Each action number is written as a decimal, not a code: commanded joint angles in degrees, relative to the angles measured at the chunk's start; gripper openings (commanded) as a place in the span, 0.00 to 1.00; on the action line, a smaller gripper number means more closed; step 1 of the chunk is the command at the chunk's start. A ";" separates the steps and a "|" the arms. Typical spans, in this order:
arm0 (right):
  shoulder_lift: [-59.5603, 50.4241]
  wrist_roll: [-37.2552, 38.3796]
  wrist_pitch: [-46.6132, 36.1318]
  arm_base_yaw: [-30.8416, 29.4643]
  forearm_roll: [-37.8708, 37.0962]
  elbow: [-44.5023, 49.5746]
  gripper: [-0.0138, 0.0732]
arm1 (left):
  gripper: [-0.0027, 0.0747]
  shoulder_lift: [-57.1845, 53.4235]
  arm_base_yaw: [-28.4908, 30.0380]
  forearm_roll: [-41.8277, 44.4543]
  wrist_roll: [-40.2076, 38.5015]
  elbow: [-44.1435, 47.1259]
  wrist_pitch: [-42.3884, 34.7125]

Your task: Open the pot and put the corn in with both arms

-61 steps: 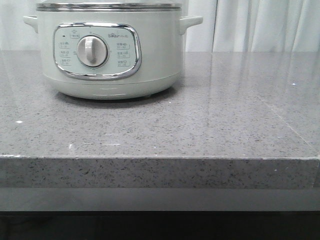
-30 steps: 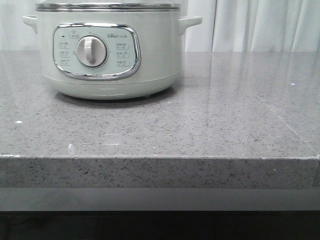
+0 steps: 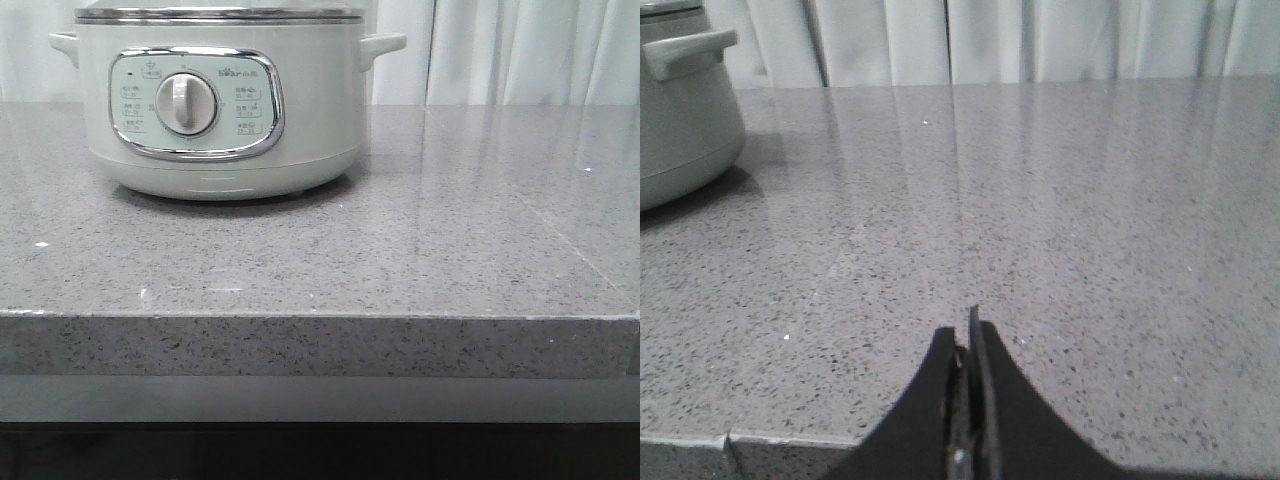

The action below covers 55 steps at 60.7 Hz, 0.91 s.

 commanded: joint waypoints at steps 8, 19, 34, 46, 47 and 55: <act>-1.48 10.66 -9.55 3.73 -12.91 0.00 0.08 | 0.01 -1.05 0.07 -0.44 -0.07 0.28 -4.23; -1.48 16.19 -12.31 0.10 -16.35 0.00 0.08 | 0.01 -1.05 0.07 -0.44 -0.07 0.28 -4.23; -1.48 16.69 -12.31 -0.18 -16.35 0.00 0.08 | 0.01 -1.05 0.07 -0.44 -0.07 0.28 -4.23; -1.48 17.44 -12.33 -0.29 -16.52 0.00 0.08 | 0.01 -1.05 0.07 -0.44 -0.07 0.28 -4.23; -1.48 17.58 -12.33 -0.31 -16.52 0.00 0.08 | 0.01 -1.05 0.07 -0.44 -0.07 0.28 -4.23; -1.48 17.76 -12.33 -0.31 -16.52 0.00 0.08 | 0.01 -1.05 0.07 -0.44 -0.07 0.28 -4.23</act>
